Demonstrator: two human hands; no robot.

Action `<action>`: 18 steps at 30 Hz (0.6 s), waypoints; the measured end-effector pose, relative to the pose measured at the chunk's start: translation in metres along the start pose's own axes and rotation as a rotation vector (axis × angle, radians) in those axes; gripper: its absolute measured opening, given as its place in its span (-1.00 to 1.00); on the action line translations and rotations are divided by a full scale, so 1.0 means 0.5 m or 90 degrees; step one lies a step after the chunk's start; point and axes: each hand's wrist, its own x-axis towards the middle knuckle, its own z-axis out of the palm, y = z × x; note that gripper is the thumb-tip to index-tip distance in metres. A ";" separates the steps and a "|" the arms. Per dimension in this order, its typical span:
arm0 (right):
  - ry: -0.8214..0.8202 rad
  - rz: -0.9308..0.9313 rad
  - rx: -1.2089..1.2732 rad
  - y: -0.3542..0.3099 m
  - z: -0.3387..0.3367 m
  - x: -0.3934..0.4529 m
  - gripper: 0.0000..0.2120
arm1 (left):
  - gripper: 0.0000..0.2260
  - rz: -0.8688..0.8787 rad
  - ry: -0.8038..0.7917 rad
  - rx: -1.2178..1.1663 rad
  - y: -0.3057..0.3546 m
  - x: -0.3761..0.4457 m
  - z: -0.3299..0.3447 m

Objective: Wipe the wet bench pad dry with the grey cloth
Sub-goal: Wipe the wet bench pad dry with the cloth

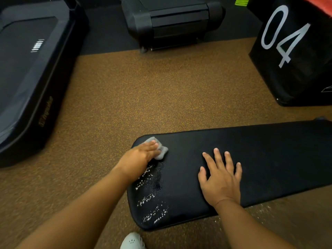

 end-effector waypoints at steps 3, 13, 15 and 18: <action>-0.003 -0.001 0.003 0.001 0.000 0.001 -0.49 | -0.48 -0.106 0.065 0.011 -0.031 0.006 -0.007; -0.003 0.000 0.006 -0.001 -0.001 0.000 -0.49 | -0.40 -0.071 0.050 0.041 -0.044 -0.044 0.001; 0.000 0.000 0.007 -0.001 -0.001 0.002 -0.49 | -0.48 -0.161 0.088 0.027 -0.069 -0.040 -0.011; 0.001 0.000 0.009 0.000 0.000 0.000 -0.50 | -0.54 -0.225 0.143 -0.005 -0.033 -0.043 -0.001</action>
